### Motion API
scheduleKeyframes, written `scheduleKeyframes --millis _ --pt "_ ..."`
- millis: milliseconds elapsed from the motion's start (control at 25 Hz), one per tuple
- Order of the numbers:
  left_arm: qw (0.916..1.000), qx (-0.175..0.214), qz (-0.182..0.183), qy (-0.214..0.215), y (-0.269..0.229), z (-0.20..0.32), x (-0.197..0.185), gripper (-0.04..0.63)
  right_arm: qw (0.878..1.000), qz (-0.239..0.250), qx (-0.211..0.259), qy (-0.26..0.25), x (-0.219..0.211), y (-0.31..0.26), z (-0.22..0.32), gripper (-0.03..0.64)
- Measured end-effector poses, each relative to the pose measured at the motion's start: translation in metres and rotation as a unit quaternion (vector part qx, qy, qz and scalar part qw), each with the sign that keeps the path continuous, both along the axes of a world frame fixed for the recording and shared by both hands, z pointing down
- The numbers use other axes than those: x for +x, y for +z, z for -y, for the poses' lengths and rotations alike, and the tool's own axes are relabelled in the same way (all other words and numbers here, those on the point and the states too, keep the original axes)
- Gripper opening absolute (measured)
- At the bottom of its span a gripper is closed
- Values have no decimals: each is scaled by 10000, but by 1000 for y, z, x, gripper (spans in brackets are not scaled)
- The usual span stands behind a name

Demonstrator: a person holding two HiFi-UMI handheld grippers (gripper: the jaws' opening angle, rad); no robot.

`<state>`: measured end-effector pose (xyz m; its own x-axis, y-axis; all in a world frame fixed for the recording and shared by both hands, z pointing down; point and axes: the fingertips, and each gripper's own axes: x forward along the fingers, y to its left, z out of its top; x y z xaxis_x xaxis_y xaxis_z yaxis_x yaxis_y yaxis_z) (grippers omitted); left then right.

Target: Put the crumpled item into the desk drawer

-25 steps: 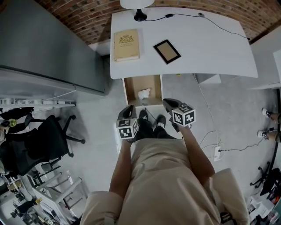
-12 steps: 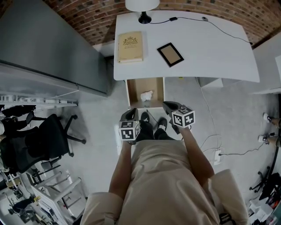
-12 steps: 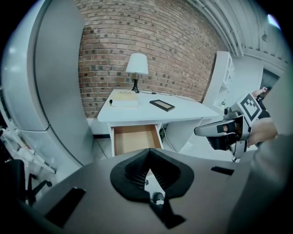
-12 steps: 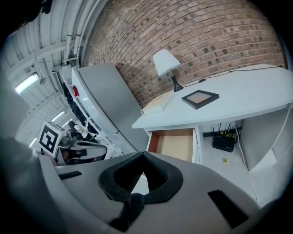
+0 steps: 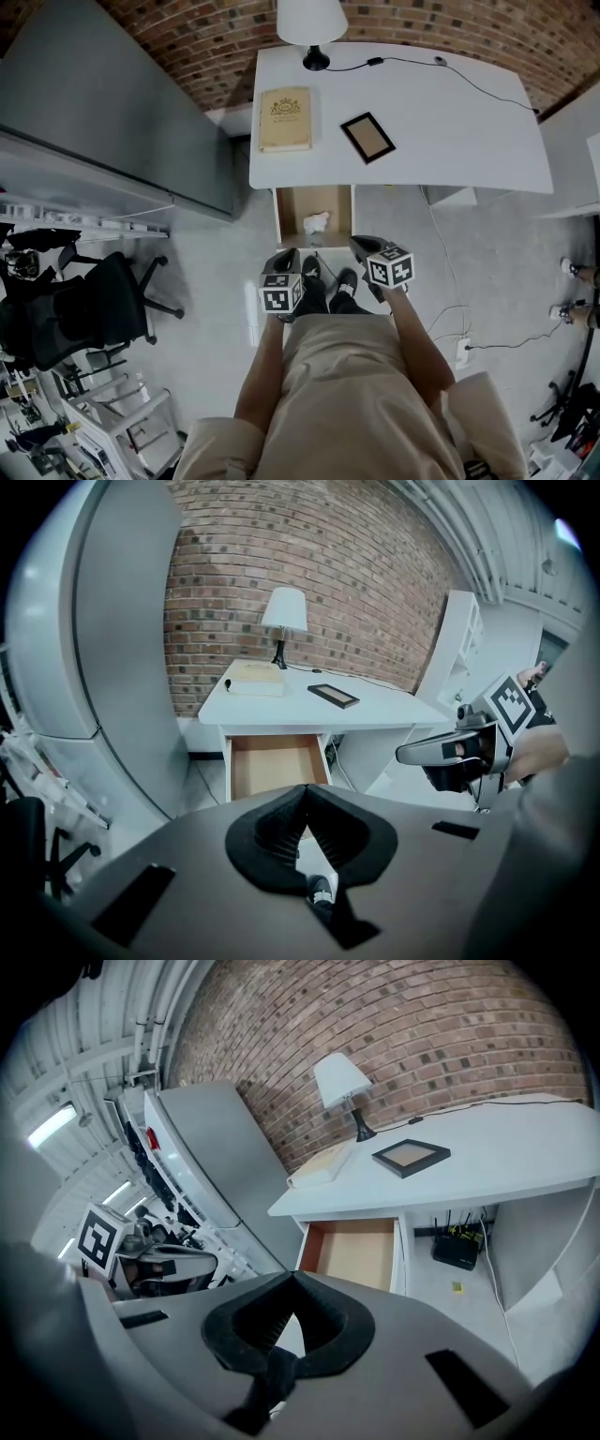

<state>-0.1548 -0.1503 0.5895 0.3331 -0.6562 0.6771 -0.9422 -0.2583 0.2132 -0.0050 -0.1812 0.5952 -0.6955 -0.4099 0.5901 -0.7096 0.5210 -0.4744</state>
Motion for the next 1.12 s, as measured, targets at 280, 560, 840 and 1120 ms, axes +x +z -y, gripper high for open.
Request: scheduleKeyframes --millis 280,560,840,1120 --pt "9999 1 -33 -130 -5 2 -7 15 9994 -63 49 -350 -17 -3 -2 23" --pt "9999 -102 -46 -63 9 -3 -3 17 9996 -63 58 -286 -16 0 -1 23" --pt "9999 -36 -75 -64 2 2 -1 15 9989 -186 83 -414 -16 -3 1 23" --pt "9999 -52 -99 -84 5 -2 -5 15 9985 -205 130 -494 -21 -4 -2 23"
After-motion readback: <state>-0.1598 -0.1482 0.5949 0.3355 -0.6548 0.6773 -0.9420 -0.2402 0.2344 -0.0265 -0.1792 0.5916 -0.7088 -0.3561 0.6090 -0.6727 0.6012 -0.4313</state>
